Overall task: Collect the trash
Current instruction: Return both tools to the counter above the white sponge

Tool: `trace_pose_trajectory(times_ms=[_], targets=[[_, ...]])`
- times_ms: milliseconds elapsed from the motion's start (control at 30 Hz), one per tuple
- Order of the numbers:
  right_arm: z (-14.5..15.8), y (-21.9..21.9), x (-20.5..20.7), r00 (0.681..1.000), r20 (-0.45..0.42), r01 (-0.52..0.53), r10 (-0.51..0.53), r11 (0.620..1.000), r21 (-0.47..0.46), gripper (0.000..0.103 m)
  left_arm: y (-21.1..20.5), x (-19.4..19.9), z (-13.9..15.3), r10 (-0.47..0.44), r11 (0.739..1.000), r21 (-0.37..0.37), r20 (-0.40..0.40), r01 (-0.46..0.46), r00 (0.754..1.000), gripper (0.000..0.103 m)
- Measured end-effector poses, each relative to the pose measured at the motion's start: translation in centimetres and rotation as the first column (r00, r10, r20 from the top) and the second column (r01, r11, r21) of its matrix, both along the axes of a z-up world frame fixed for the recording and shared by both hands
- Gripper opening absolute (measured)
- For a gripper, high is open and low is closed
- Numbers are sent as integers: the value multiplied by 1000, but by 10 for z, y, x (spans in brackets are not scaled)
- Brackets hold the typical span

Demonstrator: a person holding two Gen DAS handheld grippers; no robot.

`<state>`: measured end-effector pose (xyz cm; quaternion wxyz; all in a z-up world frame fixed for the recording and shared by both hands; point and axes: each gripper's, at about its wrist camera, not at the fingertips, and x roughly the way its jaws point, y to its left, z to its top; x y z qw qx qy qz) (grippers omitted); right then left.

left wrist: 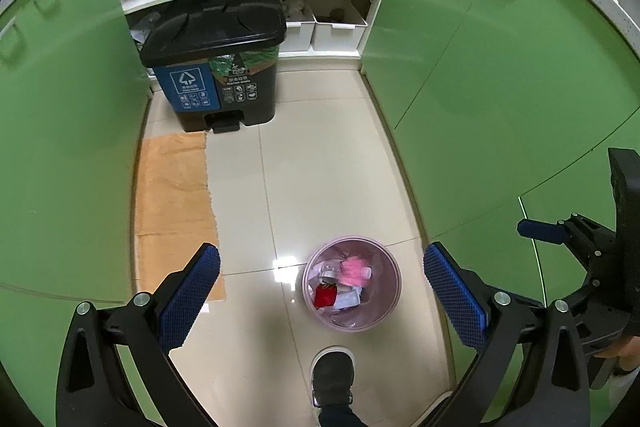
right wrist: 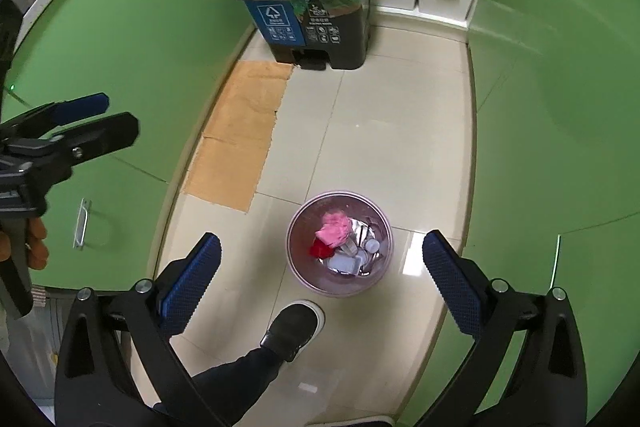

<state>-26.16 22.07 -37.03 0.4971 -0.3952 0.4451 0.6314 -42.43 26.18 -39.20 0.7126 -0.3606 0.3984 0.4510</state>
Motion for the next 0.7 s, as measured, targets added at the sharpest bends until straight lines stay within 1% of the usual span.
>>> trace_pose_trajectory(times_ms=[100,200,300,333,400,433,467,533,567,600,667,700], targets=[[10,-5,4,1000,7,12,-12,1000,-3,100,-2,3,10,-14,1000,-5,4,14,1000,97],[29,-11,13,999,10,35,-35,999,-8,100,-4,9,25,-27,1000,-10,12,27,1000,97],[58,-21,22,998,14,56,-56,998,-6,100,-12,16,54,-37,999,-11,18,37,999,97],[74,-26,27,997,14,69,-69,998,0,100,-15,19,64,-42,999,-9,19,42,999,97],[99,-34,35,996,11,87,-87,996,4,100,-23,26,95,-62,998,-3,22,62,998,97],[122,-41,41,995,10,99,-99,995,9,100,-26,30,108,-70,998,1,22,70,997,97],[137,-45,46,994,8,105,-106,994,15,100,-28,34,120,-77,997,2,24,77,997,97],[177,-58,57,992,5,125,-126,992,32,100,-36,44,158,-98,995,12,31,97,995,97],[195,-64,63,991,3,135,-135,990,40,100,-39,49,170,-108,994,13,36,107,994,97],[210,-70,68,990,0,142,-142,989,48,100,-45,58,192,-131,991,17,40,131,991,98],[252,-89,87,985,4,174,-174,982,73,100,-51,69,218,-160,987,21,54,159,986,97],[265,-96,94,982,5,188,-189,979,80,100,-56,79,235,-181,983,24,68,180,981,97]])
